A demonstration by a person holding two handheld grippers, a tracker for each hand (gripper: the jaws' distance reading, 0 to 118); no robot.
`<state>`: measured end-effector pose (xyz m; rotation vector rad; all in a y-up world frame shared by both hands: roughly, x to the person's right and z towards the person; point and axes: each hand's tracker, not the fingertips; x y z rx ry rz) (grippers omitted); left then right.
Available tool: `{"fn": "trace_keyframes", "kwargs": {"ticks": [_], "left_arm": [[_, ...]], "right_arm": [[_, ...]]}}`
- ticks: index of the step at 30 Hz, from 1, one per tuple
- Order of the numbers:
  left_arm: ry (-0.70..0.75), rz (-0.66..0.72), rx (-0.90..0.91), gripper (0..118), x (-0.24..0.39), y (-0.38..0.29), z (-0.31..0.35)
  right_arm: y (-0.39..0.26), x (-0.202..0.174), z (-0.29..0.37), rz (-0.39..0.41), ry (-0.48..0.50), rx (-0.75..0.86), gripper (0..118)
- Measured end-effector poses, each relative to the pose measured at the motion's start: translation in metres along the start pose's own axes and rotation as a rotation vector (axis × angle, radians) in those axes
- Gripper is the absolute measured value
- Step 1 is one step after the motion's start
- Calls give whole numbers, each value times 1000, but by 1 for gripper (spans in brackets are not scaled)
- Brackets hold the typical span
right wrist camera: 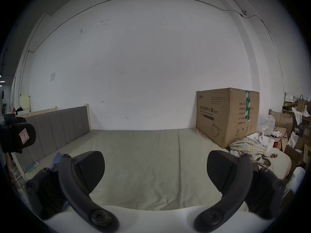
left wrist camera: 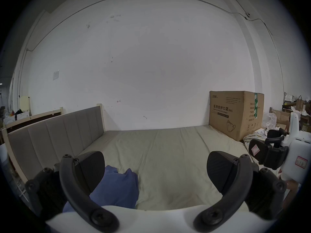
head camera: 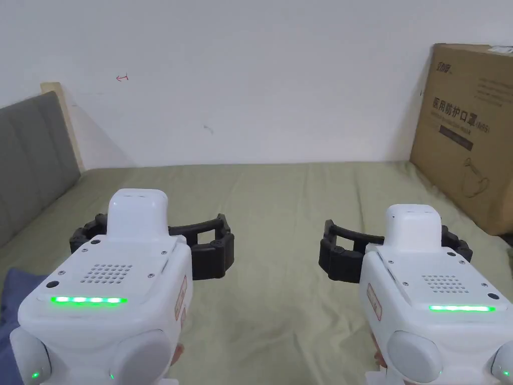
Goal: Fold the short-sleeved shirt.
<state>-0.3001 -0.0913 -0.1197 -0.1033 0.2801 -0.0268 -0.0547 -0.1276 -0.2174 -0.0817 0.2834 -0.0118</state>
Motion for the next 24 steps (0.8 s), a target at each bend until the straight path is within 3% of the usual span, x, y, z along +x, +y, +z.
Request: {"fn": "trace_keyframes", "kwargs": {"ticks": [24], "left_arm": [[-10, 57, 26, 118, -9, -7, 4]], "right_arm": [[-2, -4, 1, 7, -4, -11, 118]]}}
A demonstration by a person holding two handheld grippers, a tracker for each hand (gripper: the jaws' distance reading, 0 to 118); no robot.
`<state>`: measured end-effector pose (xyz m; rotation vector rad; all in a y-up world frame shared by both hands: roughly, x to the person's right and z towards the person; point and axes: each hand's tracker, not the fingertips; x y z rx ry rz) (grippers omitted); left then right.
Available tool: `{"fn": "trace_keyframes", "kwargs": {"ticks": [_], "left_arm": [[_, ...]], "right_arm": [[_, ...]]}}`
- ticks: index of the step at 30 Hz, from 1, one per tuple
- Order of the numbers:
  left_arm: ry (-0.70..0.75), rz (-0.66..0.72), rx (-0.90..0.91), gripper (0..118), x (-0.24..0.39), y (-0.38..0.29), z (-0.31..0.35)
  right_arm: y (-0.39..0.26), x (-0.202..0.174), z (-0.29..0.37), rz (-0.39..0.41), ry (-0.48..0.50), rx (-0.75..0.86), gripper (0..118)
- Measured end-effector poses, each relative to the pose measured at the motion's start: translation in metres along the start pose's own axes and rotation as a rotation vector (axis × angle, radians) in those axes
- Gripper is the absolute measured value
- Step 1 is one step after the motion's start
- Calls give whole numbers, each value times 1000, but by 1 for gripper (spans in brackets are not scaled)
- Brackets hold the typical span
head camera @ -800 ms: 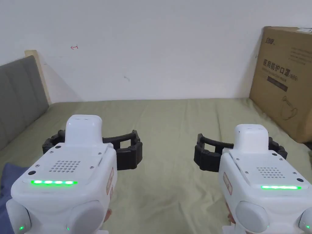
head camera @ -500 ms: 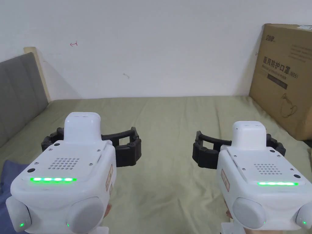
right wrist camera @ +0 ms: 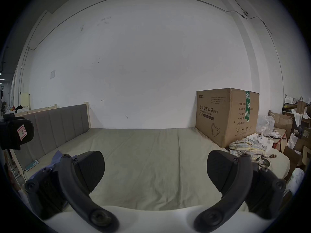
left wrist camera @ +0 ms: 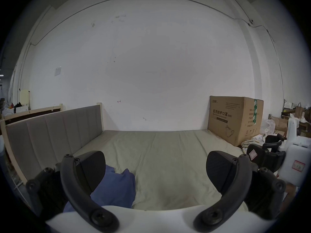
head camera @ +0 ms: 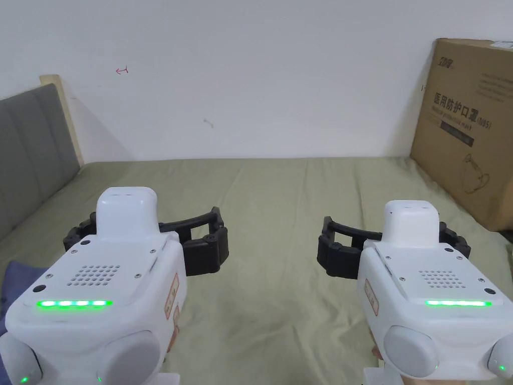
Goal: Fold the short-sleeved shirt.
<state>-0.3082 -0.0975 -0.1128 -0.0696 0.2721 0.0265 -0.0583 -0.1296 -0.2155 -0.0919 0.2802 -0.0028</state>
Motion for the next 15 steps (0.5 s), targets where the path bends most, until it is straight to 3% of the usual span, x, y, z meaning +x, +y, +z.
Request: {"fn": "trace_keyframes", "kwargs": {"ticks": [15], "left_arm": [[13, -21, 2, 113, 2, 0, 0]], "right_arm": [[-1, -1, 2, 34, -12, 8, 118]]}}
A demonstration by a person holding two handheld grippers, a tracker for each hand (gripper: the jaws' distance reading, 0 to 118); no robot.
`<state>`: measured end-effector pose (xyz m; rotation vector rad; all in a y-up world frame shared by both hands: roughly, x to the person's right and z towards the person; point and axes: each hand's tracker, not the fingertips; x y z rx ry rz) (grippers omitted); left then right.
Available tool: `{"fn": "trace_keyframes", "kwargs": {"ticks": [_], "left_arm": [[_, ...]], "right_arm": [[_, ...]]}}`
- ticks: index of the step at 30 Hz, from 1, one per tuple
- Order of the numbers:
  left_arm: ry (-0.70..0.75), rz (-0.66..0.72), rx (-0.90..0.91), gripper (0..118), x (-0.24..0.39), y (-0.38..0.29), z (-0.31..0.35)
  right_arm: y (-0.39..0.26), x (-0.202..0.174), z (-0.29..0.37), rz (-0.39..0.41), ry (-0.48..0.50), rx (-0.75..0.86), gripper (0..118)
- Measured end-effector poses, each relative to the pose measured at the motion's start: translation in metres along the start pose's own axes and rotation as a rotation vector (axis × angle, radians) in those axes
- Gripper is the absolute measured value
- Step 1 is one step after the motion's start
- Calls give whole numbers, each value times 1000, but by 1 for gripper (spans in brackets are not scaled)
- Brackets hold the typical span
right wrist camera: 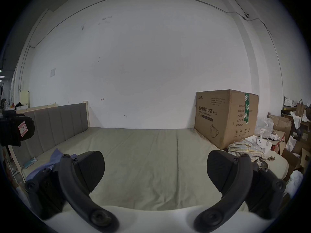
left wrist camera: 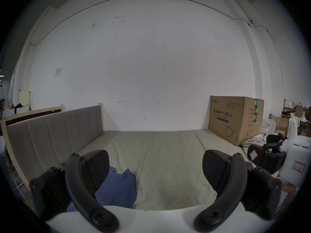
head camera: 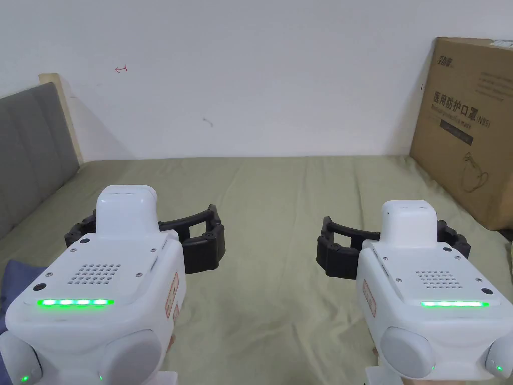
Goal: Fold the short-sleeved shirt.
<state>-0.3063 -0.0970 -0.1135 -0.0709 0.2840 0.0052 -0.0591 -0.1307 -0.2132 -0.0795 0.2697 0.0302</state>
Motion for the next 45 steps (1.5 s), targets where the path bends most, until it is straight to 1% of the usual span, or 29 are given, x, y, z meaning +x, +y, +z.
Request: {"fn": "trace_keyframes", "kwargs": {"ticks": [3, 8, 11, 13, 17, 20, 36, 40, 45], "left_arm": [[23, -18, 4, 113, 3, 0, 0], [21, -30, 4, 113, 3, 2, 1], [27, -38, 7, 113, 4, 2, 1], [27, -43, 6, 113, 5, 2, 2], [30, -52, 3, 113, 7, 2, 2], [25, -53, 3, 113, 7, 3, 2], [19, -54, -5, 113, 6, 2, 2], [18, -54, -4, 113, 6, 2, 2], [16, -45, -4, 113, 5, 2, 2]], "right_arm": [[0, 0, 0, 4, 0, -1, 118], [0, 3, 0, -20, 6, -2, 118], [0, 3, 0, -6, -8, 7, 118], [1, 3, 1, -1, 3, 10, 118], [1, 5, 2, -30, 28, 1, 118], [1, 5, 3, -43, 28, 2, 118], [0, 5, 4, -38, 39, -9, 118], [-1, 4, 5, -21, 30, -10, 118], [-1, 5, 6, -33, 34, -7, 117]]}}
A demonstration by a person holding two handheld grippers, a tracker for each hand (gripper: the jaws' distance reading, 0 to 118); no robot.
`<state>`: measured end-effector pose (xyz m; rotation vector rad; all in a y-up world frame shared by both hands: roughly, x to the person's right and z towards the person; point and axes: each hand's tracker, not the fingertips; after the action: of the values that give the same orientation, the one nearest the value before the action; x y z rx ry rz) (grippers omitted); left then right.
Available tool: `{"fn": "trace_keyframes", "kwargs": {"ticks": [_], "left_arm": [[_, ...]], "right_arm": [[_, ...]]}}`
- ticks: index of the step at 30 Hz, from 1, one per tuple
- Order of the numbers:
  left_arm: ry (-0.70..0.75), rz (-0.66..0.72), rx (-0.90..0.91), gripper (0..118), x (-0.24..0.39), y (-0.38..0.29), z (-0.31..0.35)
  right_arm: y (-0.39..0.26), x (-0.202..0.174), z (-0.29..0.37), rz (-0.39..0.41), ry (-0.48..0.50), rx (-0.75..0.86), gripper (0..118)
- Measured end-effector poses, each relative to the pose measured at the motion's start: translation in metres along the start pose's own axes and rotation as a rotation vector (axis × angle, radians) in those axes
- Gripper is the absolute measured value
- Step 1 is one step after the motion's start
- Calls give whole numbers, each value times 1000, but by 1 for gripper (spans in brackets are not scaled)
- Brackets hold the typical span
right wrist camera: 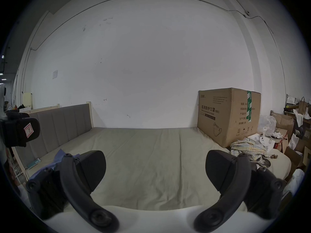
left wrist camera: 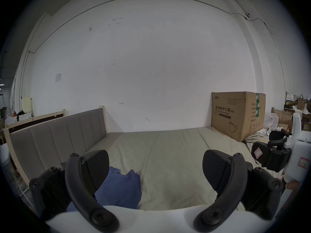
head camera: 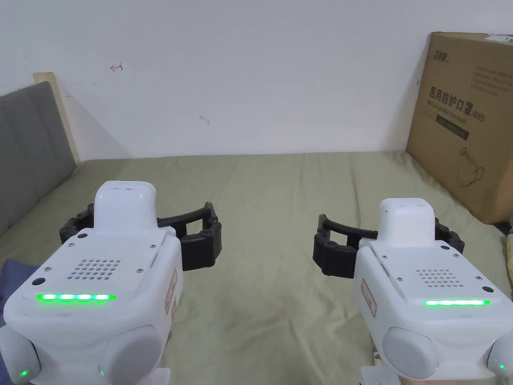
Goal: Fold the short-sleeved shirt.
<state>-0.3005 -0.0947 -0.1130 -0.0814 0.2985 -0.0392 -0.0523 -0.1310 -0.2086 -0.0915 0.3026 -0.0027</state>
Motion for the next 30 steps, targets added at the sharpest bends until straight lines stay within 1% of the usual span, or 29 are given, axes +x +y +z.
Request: {"fn": "trace_keyframes", "kwargs": {"ticks": [1, 2, 3, 4, 6, 10, 18, 26, 30], "left_arm": [[-1, 1, 0, 113, 0, 0, 0], [-1, 0, 0, 113, 0, 0, 0], [-1, -1, 1, 113, 0, 0, 1], [-1, -2, 1, 113, 0, -1, 1], [-1, -2, -1, 113, 0, -1, 1], [-1, -1, 0, 113, 0, -1, 1], [-4, 3, -3, 113, 0, -3, 1], [-9, 18, -3, 113, -2, -3, 3], [4, 13, 3, 113, -2, -4, 3]], "right_arm": [[0, 0, 0, -1, 0, 0, 114], [0, 0, 0, -3, 2, 0, 109], [0, 1, 0, -3, 1, -1, 101], [0, 1, 0, -2, -4, -4, 99], [-1, 1, -2, 3, -18, -6, 99], [-3, 3, -1, -7, -13, -7, 99], [-3, -1, 1, 27, -16, 9, 99], [-4, 2, 1, -5, -14, 8, 99], [-4, 4, 1, 2, -17, 8, 99]]}}
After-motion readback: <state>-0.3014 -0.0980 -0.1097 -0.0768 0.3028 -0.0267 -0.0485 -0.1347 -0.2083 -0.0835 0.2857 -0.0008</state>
